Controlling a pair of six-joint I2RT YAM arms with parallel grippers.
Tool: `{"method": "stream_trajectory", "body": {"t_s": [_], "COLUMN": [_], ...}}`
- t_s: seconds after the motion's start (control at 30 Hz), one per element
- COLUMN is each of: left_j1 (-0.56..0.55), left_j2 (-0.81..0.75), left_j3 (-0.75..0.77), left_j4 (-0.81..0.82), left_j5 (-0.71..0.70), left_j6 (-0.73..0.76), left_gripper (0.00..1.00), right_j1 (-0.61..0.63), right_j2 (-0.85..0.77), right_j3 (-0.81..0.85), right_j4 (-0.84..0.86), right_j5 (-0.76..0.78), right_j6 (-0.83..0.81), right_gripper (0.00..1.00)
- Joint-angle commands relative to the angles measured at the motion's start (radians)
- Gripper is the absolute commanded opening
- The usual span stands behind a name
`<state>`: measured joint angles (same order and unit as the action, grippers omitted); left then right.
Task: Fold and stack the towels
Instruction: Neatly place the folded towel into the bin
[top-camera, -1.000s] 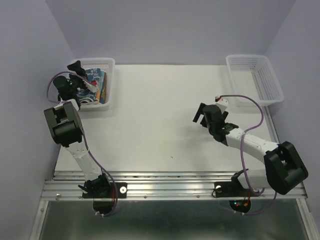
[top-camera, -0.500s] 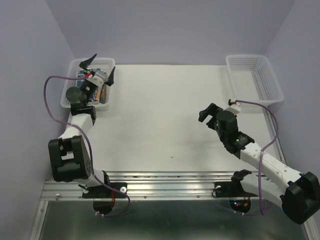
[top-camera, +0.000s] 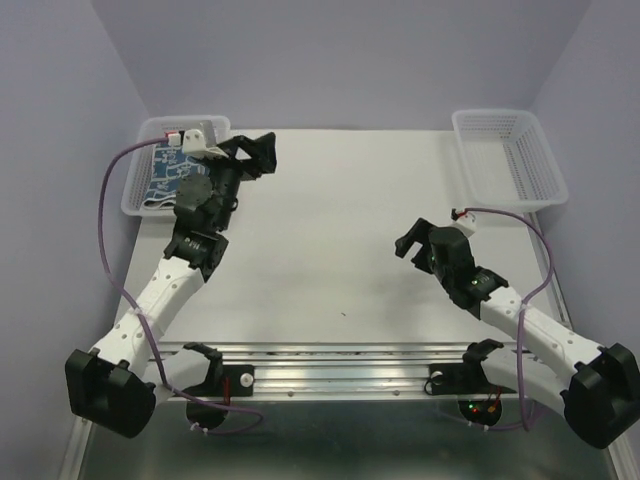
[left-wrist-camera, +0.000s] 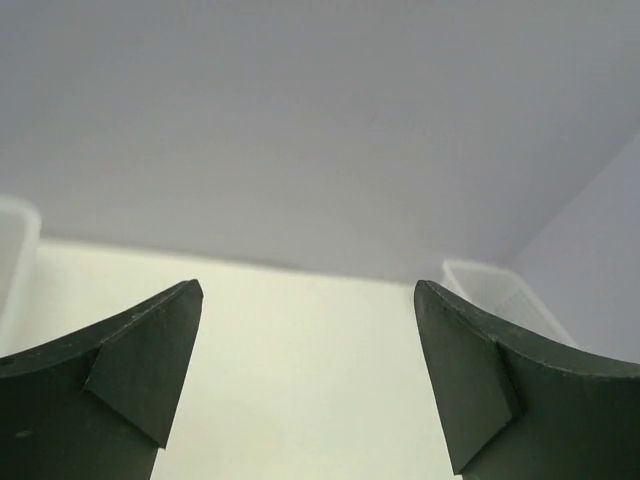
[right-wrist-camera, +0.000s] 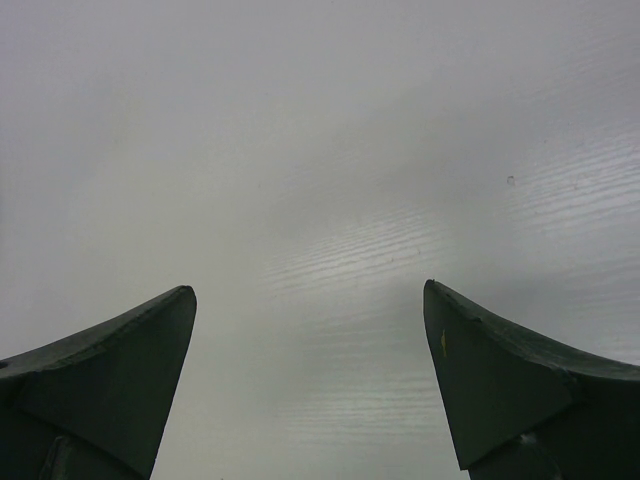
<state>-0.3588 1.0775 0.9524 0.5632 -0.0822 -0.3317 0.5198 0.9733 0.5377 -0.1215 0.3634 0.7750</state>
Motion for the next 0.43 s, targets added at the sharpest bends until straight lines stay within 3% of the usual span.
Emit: {"method": "stream_trajectory", "body": {"t_s": [0.0,0.2,0.4], "left_j1": [-0.112,-0.181,-0.197], "left_j2": [-0.040,-0.028,-0.103], "left_j3": [-0.118,-0.177,-0.276], "left_j4": [-0.380,-0.684,-0.717], "left_j5": [-0.362,-0.519,-0.539], "left_j6": [-0.233,-0.374,-0.408], "left_gripper": [0.99,0.98,0.97], "right_j1": [0.008,0.008,0.008], "right_j2": [-0.038,-0.137,-0.232], "right_j3": [-0.031,-0.080,-0.142], "right_j4": [-0.029,-0.047,-0.032], "right_j5": [0.039,0.051,0.054], "right_j6": [0.024,0.021,0.023], "right_gripper": [1.00,1.00,1.00]}}
